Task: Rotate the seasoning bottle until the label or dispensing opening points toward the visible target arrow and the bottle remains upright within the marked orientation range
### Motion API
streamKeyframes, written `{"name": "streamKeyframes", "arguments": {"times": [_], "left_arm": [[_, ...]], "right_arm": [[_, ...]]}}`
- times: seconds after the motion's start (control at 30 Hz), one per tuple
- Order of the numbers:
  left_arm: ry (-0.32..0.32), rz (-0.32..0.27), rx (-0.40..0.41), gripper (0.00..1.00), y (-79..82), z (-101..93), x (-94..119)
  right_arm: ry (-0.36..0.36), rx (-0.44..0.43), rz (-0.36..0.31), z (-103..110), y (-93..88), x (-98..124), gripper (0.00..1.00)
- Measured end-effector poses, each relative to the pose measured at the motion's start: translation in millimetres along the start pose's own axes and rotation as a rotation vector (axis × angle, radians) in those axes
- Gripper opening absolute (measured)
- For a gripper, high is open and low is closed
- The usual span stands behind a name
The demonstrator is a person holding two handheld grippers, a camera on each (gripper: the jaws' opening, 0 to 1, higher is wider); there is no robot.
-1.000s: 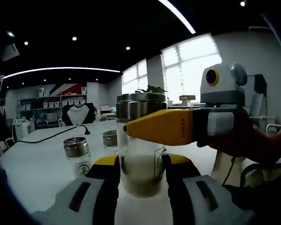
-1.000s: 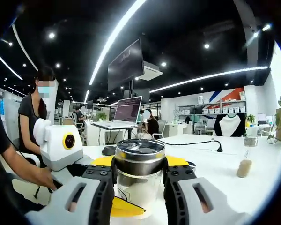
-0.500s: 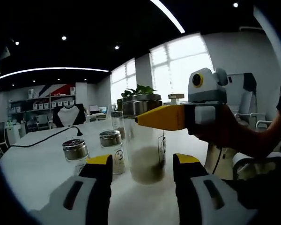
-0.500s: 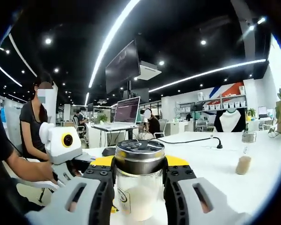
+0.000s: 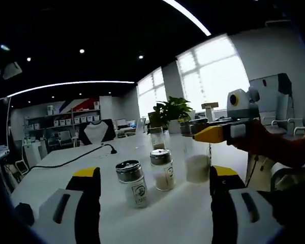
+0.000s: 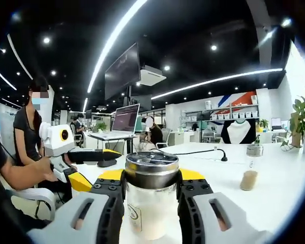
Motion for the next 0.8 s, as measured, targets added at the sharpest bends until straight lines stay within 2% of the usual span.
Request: {"name": "streamKeyframes", "arguments": {"times": [0.13,0.27,0.6,0.8], "left_arm": [[-0.021,0.028,0.069,1.00,-9.9,6.5,-0.3],[-0.023,0.053,0.082,1.00,-17.7,9.2,-1.1],[-0.035,0.082,0.061,1.00,-20.5,6.3,-2.1],[-0.048,0.110,0.045,1.00,-21.2,5.5,-1.5]], "right_arm": [[-0.010,-0.001,-0.004,-7.3,0.5,2.3,0.37],[-0.022,0.008,0.006,-18.1,-2.1,1.5,0.37],[-0.043,0.021,0.028,-40.1,-9.4,-4.8,0.37],[-0.064,0.007,0.023,-52.4,-15.3,-0.1,0.37]]}}
Point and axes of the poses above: the point that each gripper's makers call its tool centre point, and the gripper's own axes: x roughly backward along the fingers, z roughly to its left, y roughly out of its top, the point moved 7 cm from there along x, roughly backward along the fingers, and after that the axes turned 1 degree about -y, right-handed, at the moved point
